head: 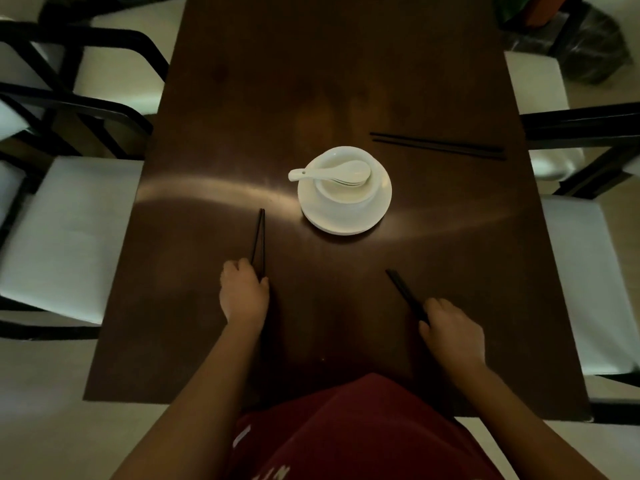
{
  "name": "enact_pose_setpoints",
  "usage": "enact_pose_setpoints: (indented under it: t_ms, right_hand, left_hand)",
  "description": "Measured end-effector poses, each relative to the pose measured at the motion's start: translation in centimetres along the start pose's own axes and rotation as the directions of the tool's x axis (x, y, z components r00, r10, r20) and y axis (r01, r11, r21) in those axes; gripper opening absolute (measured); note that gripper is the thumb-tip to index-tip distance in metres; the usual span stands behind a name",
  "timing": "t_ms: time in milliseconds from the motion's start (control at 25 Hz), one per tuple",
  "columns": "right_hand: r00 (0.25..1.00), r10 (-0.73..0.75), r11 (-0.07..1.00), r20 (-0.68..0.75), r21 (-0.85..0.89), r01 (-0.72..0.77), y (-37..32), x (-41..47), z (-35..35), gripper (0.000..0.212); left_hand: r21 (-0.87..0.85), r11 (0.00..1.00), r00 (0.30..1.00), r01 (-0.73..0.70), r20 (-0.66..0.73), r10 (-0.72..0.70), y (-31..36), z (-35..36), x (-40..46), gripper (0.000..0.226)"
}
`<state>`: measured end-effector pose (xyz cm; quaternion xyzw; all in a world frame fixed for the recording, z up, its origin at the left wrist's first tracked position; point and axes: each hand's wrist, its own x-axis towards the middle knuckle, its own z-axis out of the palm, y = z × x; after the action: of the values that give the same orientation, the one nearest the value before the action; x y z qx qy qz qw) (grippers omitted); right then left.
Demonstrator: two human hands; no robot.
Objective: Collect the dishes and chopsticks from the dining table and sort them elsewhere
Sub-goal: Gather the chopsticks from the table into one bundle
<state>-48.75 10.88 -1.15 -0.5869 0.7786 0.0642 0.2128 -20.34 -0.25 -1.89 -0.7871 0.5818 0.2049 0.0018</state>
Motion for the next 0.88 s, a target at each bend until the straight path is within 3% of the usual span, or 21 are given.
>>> enact_pose_setpoints:
  t_ms: [160, 440, 560, 640, 680, 760, 840, 880]
  right_hand:
    - [0.996, -0.080, 0.992, 0.027, -0.092, 0.082, -1.1, 0.7, -0.1, 0.009]
    - [0.983, -0.145, 0.982, 0.109, -0.109, 0.157, -2.3, 2.2, -1.4, 0.018]
    - [0.973, -0.136, 0.983, 0.189, -0.093, 0.155, -2.4, 2.7, -1.8, 0.016]
    - [0.965, -0.127, 0.986, 0.231, -0.073, 0.147, -2.5, 3.0, -2.3, 0.016]
    - [0.963, -0.123, 0.988, 0.241, -0.056, 0.141, -2.6, 3.0, -2.8, 0.015]
    - [0.969, -0.125, 0.992, 0.213, -0.003, 0.129, -3.0, 3.2, -4.3, 0.011]
    - [0.988, -0.138, 0.988, 0.071, 0.079, 0.132, -3.4, 3.2, -6.4, 0.013]
    - [0.991, -0.122, 0.979, -0.049, 0.160, 0.128, -3.6, 3.1, -7.5, 0.014]
  left_hand:
    - [-0.090, 0.995, 0.998, -0.033, 0.050, 0.037, -0.6, -0.2, 0.3, 0.022]
    - [-0.058, 0.998, 0.985, -0.013, 0.173, 0.023, -0.6, -0.7, 0.9, 0.025]
    - [-0.137, 0.991, 0.980, 0.011, 0.197, 0.017, -1.1, -0.9, 1.2, 0.015]
    - [-0.242, 0.964, 0.966, 0.114, 0.255, -0.050, -1.6, -1.0, 1.5, 0.009]
    - [-0.337, 0.915, 0.943, 0.224, 0.313, -0.116, -1.8, -1.1, 1.5, 0.011]
    - [-0.570, 0.674, 0.853, 0.470, 0.489, -0.182, -1.7, -1.5, 1.0, 0.032]
    - [-0.696, 0.423, 0.796, 0.580, 0.594, -0.114, -1.2, -2.2, 0.2, 0.032]
    - [-0.715, 0.362, 0.782, 0.598, 0.619, -0.070, -0.8, -2.7, -0.1, 0.027]
